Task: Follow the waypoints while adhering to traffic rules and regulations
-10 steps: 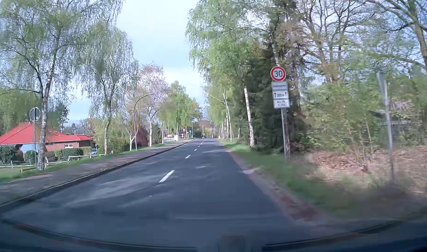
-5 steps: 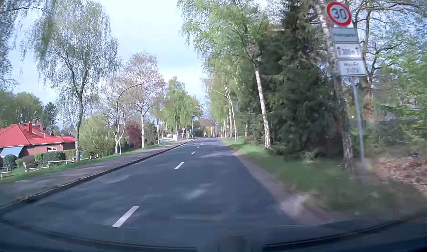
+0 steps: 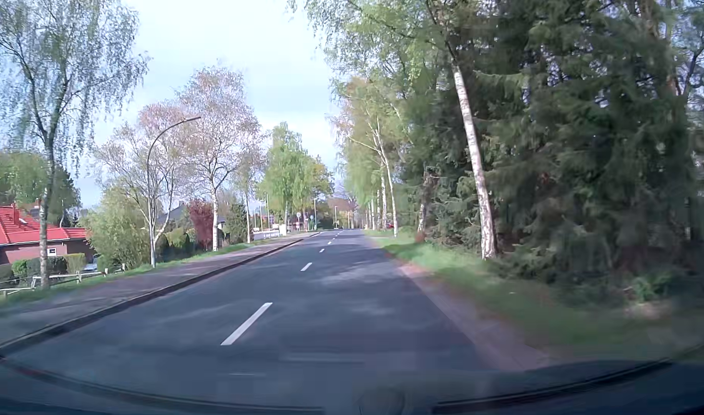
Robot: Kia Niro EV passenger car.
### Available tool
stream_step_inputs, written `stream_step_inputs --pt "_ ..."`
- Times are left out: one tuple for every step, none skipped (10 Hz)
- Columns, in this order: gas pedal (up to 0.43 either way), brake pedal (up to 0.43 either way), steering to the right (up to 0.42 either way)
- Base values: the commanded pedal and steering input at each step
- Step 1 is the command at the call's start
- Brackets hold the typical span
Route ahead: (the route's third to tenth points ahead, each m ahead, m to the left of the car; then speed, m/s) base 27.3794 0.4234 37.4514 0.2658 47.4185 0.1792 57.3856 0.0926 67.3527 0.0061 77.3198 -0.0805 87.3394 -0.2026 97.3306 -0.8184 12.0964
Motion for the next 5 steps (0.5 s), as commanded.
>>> stream_step_inputs --pt "0.079 0.000 -0.002" --pt "0.079 0.000 -0.002" --pt "0.079 0.000 -0.002" --pt "0.079 0.000 -0.002" --pt "0.079 0.000 -0.003"
